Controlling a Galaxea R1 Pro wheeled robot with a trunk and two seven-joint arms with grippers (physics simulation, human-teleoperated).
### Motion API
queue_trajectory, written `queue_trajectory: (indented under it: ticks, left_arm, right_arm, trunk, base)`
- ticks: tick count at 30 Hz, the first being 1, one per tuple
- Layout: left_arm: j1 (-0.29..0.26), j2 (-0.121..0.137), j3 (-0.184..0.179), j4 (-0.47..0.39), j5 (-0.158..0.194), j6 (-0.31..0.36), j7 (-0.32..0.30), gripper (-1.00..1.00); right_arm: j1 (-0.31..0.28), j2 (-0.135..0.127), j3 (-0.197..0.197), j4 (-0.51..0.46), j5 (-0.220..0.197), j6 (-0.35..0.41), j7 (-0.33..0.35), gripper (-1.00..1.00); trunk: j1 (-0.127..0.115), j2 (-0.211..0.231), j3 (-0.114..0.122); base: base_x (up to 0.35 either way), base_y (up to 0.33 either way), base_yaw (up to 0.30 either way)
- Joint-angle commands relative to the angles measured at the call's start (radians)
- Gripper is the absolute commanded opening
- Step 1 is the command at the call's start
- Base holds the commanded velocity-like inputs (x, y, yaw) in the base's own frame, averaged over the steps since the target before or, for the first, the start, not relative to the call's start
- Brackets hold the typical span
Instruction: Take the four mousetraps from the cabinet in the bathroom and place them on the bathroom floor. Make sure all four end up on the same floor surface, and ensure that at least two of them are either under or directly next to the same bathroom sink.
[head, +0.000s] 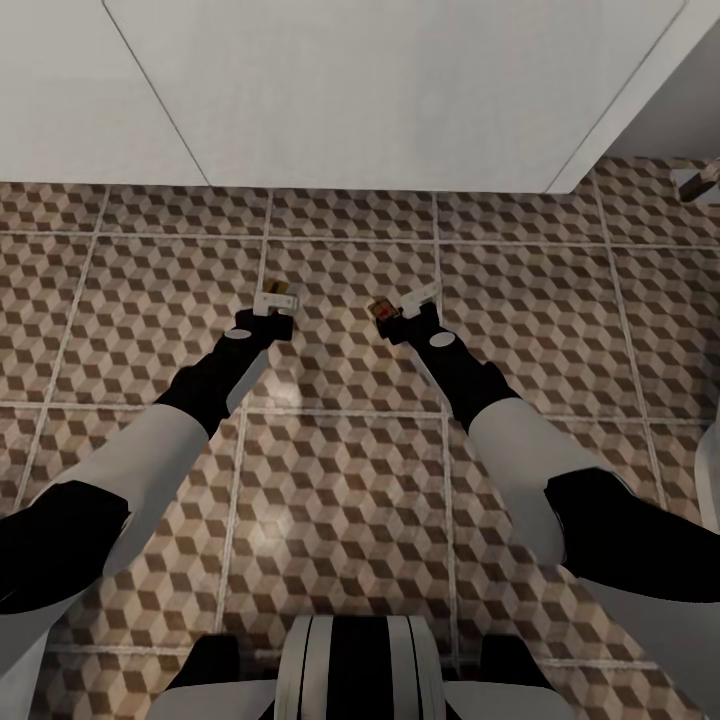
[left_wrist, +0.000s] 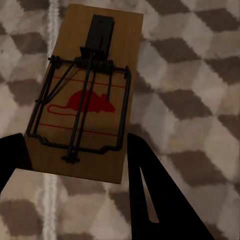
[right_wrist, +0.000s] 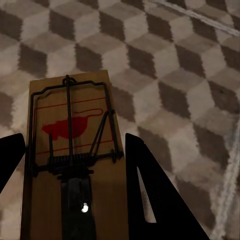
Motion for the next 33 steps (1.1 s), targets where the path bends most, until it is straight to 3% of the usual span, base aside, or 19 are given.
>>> queue_trajectory:
  ticks: [1,19,33]
  left_arm:
    - [-0.001,0.001,-0.006,-0.002,0.005,0.005,0.01,-1.0]
    - [0.0,-0.001,-0.006,-0.008,0.006,0.007,0.01,-1.0]
    - [0.0,-0.004,-0.006,-0.002,0.006,0.007,0.01,-1.0]
  right_arm:
    - [0.0,0.0,0.0,-0.002,0.01,0.007,0.003,-1.0]
    - [0.0,0.0,0.0,0.0,0.01,0.007,0.003,-1.0]
    - [0.0,0.0,0.0,0.014,0.011,0.006,0.002,-1.0]
  trunk:
    - [0.0,0.0,0.0]
    - [0.0,0.0,0.0]
    - [0.0,0.0,0.0]
  base:
    - [0.151,0.0,0.0]
    - [0.243,0.0,0.0]
    - [0.021,0.0,0.0]
